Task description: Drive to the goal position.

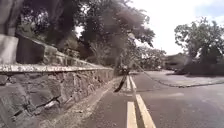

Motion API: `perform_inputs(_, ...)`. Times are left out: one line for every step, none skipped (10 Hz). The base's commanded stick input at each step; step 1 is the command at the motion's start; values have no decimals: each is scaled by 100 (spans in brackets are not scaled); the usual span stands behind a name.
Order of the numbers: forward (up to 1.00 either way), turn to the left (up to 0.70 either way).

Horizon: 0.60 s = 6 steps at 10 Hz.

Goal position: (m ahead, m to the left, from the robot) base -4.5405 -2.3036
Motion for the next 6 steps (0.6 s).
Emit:
perform_inputs(0, -70)
perform_inputs(0, -70)
perform_inputs(0, -70)
perform_inputs(0, -70)
perform_inputs(0, -70)
perform_inputs(0, -70)
